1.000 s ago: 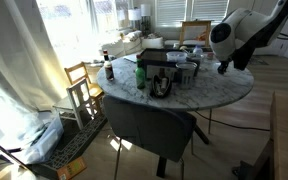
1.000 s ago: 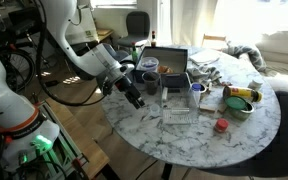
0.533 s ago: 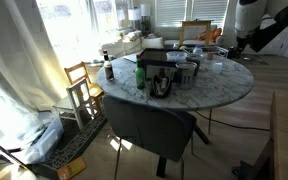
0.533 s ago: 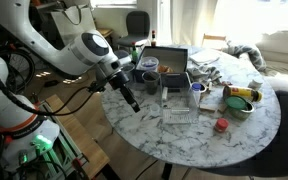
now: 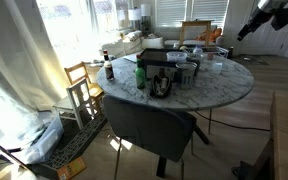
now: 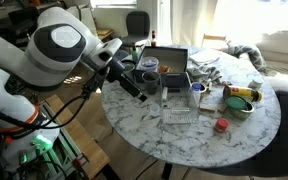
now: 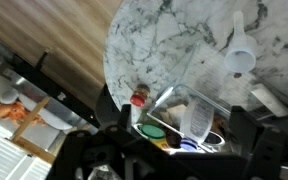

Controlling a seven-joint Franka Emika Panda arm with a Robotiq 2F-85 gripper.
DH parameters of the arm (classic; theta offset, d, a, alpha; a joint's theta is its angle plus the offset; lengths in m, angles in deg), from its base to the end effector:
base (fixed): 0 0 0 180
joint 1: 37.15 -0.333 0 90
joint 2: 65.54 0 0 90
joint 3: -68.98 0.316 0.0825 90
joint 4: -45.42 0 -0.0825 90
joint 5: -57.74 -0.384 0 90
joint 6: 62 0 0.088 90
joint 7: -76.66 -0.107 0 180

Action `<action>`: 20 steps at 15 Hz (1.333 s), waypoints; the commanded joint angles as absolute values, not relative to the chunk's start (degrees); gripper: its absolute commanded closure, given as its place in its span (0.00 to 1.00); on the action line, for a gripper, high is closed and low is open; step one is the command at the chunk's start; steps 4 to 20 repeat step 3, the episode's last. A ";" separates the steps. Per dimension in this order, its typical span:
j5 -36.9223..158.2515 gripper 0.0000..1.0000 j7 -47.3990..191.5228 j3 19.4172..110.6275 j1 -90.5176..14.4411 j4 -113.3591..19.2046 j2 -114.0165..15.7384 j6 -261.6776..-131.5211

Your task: Turn the small plastic cup over

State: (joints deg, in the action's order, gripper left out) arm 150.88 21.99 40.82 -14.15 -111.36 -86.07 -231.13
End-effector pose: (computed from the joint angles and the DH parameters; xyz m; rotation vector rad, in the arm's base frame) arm 0.2916 -0.2421 0.3434 2.5075 -0.4171 0.6697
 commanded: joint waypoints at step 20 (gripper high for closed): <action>151.92 0.00 25.32 38.74 -13.39 -111.28 -86.40 -235.15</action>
